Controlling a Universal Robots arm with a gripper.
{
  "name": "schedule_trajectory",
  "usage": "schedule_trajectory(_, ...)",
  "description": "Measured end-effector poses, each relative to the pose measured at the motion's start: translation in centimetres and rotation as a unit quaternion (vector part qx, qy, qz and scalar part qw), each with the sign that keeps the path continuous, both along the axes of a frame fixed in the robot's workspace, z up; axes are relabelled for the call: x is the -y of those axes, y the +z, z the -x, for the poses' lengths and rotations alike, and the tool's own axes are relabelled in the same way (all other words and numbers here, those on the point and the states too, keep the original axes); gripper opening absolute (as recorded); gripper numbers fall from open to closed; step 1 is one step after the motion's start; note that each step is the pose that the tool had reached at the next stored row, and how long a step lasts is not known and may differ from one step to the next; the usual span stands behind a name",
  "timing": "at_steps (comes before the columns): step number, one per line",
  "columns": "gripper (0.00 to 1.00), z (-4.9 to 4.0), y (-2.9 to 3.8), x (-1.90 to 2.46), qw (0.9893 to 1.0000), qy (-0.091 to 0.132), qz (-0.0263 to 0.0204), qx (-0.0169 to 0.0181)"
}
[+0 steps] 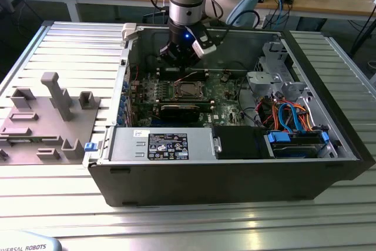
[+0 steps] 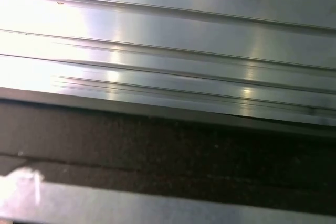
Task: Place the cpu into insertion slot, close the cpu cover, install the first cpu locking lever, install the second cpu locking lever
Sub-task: 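Install the first cpu locking lever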
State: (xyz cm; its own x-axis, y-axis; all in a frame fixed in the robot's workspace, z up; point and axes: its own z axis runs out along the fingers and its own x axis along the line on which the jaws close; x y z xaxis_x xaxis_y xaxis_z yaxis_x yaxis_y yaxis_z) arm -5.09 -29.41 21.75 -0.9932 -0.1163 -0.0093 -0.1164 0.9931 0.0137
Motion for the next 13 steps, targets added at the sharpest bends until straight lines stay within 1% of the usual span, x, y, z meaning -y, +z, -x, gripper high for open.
schedule_trajectory(6,0.11,-0.21,-0.28,0.00,1.0000,0.000,0.0007,-0.0001)
schedule_trajectory(13,0.11,-0.89,-0.58,0.00,1.0000,0.000,0.0012,0.0000)
